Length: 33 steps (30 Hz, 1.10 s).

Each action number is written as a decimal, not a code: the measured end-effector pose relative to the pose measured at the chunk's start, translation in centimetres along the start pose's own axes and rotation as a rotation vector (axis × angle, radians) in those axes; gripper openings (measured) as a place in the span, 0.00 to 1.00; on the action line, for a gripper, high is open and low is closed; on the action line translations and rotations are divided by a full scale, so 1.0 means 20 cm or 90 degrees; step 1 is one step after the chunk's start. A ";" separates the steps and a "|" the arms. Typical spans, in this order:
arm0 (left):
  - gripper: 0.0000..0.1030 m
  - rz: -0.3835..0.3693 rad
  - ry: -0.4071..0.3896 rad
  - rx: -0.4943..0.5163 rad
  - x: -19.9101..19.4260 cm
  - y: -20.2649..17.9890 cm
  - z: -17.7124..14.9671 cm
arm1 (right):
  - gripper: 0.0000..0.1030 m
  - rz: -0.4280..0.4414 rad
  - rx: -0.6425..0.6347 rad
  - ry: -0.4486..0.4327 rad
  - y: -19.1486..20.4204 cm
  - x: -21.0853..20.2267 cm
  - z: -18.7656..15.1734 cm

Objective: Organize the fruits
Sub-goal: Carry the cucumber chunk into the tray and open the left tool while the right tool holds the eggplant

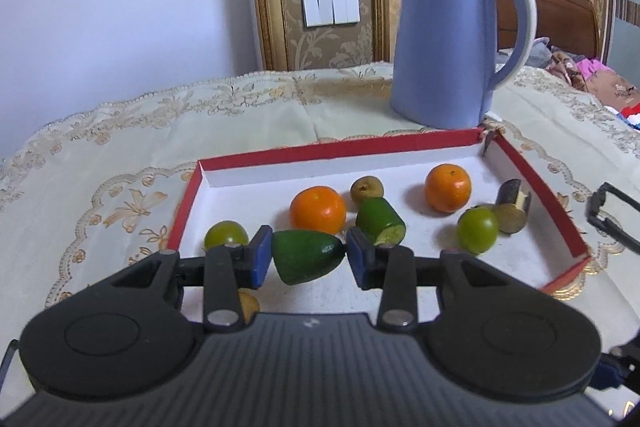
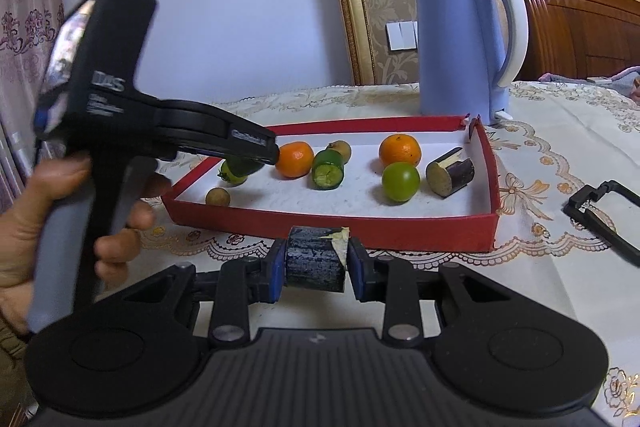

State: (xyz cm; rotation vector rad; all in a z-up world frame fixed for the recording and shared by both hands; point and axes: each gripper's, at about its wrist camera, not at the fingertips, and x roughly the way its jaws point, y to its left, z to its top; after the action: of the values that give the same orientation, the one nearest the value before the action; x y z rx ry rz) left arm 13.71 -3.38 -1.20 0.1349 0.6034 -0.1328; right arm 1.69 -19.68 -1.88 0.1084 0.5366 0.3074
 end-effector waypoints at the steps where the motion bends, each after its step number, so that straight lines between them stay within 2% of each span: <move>1: 0.35 0.000 0.006 -0.003 0.02 0.00 0.00 | 0.30 -0.001 0.001 0.000 0.00 0.00 0.00; 11: 0.35 0.015 0.041 0.005 0.17 -0.03 0.00 | 0.30 -0.002 0.005 -0.001 -0.01 -0.01 0.00; 20: 0.36 0.047 0.045 -0.014 0.25 0.02 0.07 | 0.30 0.000 0.007 -0.002 -0.01 -0.02 0.00; 29: 0.38 0.031 0.051 -0.006 0.23 -0.01 0.01 | 0.30 0.000 0.008 -0.003 -0.01 -0.02 0.01; 33: 0.39 0.035 0.035 0.007 0.19 -0.03 0.01 | 0.30 -0.002 0.006 -0.006 -0.01 -0.02 0.02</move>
State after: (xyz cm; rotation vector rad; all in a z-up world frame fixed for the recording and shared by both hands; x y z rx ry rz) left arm 16.85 -4.37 -3.26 0.1653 0.6531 -0.0798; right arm 1.48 -19.97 -1.41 0.1175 0.5284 0.3017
